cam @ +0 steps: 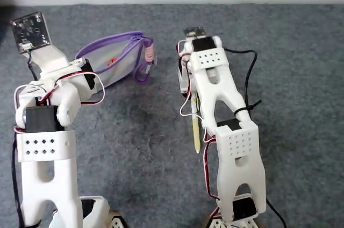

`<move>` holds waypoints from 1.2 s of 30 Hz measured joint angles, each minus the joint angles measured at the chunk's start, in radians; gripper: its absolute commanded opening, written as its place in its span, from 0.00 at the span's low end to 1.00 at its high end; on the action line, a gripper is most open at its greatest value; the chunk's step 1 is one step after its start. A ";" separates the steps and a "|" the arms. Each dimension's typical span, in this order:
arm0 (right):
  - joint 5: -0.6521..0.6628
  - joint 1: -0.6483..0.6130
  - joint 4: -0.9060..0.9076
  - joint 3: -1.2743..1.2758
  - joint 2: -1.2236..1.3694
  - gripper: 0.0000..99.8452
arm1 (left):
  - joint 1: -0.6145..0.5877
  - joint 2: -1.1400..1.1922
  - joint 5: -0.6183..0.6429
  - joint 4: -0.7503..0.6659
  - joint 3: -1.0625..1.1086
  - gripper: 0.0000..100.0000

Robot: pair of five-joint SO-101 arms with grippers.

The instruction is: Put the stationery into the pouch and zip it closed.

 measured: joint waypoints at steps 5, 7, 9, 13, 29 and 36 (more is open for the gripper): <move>0.008 -0.005 0.044 -0.141 -0.041 0.01 | 0.000 0.002 0.000 0.000 0.000 0.01; 0.020 -0.005 0.044 -0.155 -0.115 0.01 | 0.000 0.002 0.000 0.000 0.000 0.01; 0.032 -0.012 0.044 -0.163 -0.201 0.01 | 0.000 0.002 0.000 0.000 0.000 0.01; 0.041 -0.049 0.048 -0.170 -0.358 0.01 | 0.000 0.002 0.000 0.000 0.000 0.01; 0.041 -0.181 0.040 0.244 -1.023 0.01 | 0.000 0.002 0.000 -0.002 0.000 0.01; 0.041 -0.183 -0.204 0.353 -1.174 0.01 | 0.000 0.002 0.000 -0.002 0.000 0.01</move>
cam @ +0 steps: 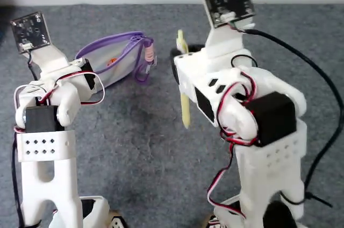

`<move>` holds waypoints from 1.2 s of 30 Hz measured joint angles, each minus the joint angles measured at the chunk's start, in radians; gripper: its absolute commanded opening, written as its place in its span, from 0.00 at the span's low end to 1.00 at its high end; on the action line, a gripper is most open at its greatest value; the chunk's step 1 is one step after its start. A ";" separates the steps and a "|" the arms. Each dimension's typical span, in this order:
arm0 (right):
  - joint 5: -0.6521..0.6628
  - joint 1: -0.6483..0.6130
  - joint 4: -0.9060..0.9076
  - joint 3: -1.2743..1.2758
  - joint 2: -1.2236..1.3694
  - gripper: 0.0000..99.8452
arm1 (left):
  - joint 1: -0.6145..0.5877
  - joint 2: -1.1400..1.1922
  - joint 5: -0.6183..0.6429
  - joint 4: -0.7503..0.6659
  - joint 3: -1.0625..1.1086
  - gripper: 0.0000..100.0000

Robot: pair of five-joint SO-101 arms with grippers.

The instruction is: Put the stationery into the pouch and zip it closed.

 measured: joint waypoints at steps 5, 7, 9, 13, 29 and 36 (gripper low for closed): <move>0.000 -0.018 -0.084 0.155 -0.095 0.01 | 0.000 0.000 0.000 0.000 0.000 0.01; 0.000 -0.034 -0.132 0.241 -0.149 0.01 | 0.000 0.000 0.000 0.000 0.000 0.01; 0.000 -0.034 -0.224 0.354 -0.210 0.01 | 0.000 0.000 0.000 0.000 0.000 0.01; 0.000 -0.038 -0.503 0.618 -0.330 0.01 | 0.000 0.000 0.000 0.000 0.000 0.01; 0.000 -0.146 -1.442 0.891 -0.224 0.01 | 0.000 0.000 0.000 0.000 0.000 0.01; 0.000 -0.198 -1.570 0.891 -0.077 0.01 | 0.000 0.000 0.000 0.000 0.000 0.01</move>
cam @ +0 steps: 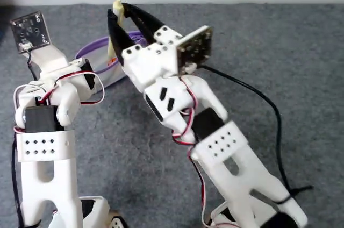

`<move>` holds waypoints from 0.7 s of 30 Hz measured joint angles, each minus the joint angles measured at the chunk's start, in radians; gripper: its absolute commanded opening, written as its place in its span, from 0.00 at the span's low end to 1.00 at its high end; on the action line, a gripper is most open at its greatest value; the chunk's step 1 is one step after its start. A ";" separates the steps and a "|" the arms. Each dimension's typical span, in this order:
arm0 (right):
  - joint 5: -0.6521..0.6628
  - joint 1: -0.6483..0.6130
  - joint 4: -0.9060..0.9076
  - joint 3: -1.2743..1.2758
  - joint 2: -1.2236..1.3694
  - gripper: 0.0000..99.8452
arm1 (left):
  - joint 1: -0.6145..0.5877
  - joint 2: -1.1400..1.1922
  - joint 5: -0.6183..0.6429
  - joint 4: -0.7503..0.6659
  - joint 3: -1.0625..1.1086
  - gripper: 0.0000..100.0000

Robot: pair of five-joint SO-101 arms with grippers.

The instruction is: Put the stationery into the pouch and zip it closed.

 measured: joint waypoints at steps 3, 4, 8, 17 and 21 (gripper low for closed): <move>0.000 0.000 -0.035 0.000 0.064 0.01 | 0.000 0.000 0.000 0.000 0.000 0.01; 0.000 0.000 -0.044 0.000 0.084 0.01 | 0.000 0.000 0.000 0.000 0.000 0.01; 0.000 -0.021 -0.057 0.000 0.146 0.01 | 0.002 0.000 0.000 0.000 0.000 0.01; -0.094 -0.043 0.161 0.000 0.160 0.18 | 0.000 0.000 0.000 0.000 0.000 0.01; -0.109 -0.021 0.250 -0.025 0.161 0.15 | 0.000 0.000 0.000 0.000 0.000 0.01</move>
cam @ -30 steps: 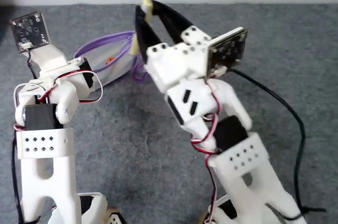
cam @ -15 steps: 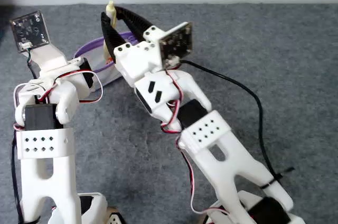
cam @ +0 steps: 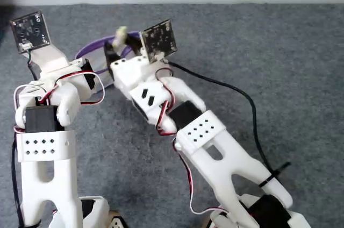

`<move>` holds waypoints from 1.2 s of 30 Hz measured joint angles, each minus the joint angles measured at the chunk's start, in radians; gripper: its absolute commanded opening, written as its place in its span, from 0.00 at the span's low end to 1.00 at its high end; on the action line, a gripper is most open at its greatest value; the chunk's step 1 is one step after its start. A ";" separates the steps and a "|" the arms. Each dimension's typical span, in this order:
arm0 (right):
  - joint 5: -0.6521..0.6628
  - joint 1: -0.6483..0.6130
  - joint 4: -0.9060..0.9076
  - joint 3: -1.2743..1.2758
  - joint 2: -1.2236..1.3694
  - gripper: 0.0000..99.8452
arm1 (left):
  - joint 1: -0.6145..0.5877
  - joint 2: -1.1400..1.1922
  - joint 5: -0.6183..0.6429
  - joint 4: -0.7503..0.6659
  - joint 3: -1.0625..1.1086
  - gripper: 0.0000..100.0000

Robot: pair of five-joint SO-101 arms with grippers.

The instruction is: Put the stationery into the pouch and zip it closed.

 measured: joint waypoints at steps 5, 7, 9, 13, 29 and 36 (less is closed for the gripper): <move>-0.003 0.015 0.071 -0.097 0.000 0.11 | 0.000 0.000 0.000 0.000 0.000 0.01; -0.003 0.023 0.098 -0.141 0.000 0.09 | 0.000 0.000 0.000 0.000 0.000 0.01; -0.003 0.031 0.133 -0.186 0.000 0.04 | 0.000 0.000 0.000 0.000 0.000 0.01; -0.003 0.043 0.193 -0.229 0.000 0.01 | 0.000 0.000 0.000 0.000 0.000 0.01; -0.040 0.038 0.183 -0.129 -0.002 0.13 | 0.000 0.000 0.000 0.000 0.000 0.01; -0.040 0.063 0.353 -0.262 -0.011 0.20 | 0.002 0.000 0.000 0.000 0.000 0.01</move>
